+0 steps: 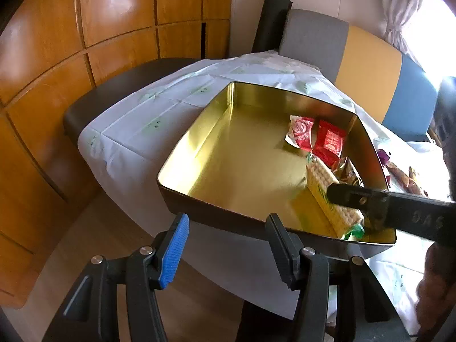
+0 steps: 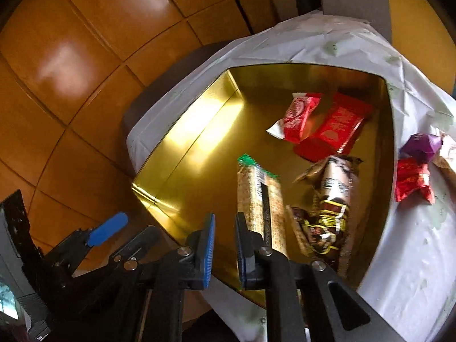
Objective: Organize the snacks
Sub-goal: 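Carry the cracker pack into the gold tin and release it with the right gripper, then move both open grippers from the tin back over the loose snacks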
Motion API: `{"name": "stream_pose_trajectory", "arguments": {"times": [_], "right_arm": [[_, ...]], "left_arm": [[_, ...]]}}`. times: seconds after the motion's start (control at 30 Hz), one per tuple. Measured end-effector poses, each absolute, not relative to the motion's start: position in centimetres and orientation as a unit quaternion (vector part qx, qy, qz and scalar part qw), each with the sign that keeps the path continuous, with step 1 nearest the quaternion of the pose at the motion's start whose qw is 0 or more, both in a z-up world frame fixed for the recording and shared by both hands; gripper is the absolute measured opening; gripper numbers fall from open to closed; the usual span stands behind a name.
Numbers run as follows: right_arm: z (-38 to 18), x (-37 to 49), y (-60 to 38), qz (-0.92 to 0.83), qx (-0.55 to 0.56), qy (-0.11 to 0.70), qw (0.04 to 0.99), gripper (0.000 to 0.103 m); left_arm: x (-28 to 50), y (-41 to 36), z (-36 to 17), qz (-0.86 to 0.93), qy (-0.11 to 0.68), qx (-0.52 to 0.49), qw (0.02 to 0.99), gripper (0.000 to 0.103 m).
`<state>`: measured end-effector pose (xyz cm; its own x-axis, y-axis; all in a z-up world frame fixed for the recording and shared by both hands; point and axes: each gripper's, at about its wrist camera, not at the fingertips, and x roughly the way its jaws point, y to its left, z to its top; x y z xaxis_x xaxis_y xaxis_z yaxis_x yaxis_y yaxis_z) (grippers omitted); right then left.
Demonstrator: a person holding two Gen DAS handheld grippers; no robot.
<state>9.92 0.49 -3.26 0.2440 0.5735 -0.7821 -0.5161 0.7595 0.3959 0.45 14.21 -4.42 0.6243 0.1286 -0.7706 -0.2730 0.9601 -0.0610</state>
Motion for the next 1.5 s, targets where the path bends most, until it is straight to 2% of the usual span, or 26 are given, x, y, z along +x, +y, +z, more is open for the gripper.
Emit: {"name": "stream_pose_trajectory", "arguments": {"times": [0.27, 0.47, 0.63, 0.77, 0.83, 1.2, 1.5], "right_arm": [[-1.9, 10.1, -2.0, 0.323, 0.069, 0.482, 0.811, 0.016], [-5.2, 8.6, 1.7, 0.318, -0.049, 0.524, 0.789, 0.016], [-3.8, 8.4, 0.3, 0.32, -0.032, 0.5, 0.804, 0.016], [-1.8, 8.6, -2.4, 0.307, -0.026, 0.473, 0.825, 0.017], [-1.2, 8.6, -4.1, 0.298, -0.026, 0.463, 0.834, 0.025], [-3.3, 10.8, -17.1, 0.163, -0.055, 0.502, 0.848, 0.025], [-5.1, 10.8, -26.2, 0.111, -0.052, 0.537, 0.835, 0.025]], "left_arm": [[0.2, 14.0, -4.1, 0.112, 0.414, -0.082, 0.9, 0.059], [0.0, 13.5, -3.9, 0.108, 0.411, -0.075, 0.902, 0.059], [0.1, 13.5, -3.8, 0.107, 0.412, -0.075, 0.902, 0.059], [0.1, 13.1, -3.8, 0.101, 0.412, -0.07, 0.903, 0.059], [0.2, 12.8, -3.8, 0.098, 0.412, -0.065, 0.904, 0.059], [1.0, 10.3, -2.8, 0.067, 0.414, -0.035, 0.907, 0.059], [4.3, 2.3, 1.4, -0.091, 0.383, 0.069, 0.917, 0.058]]}}
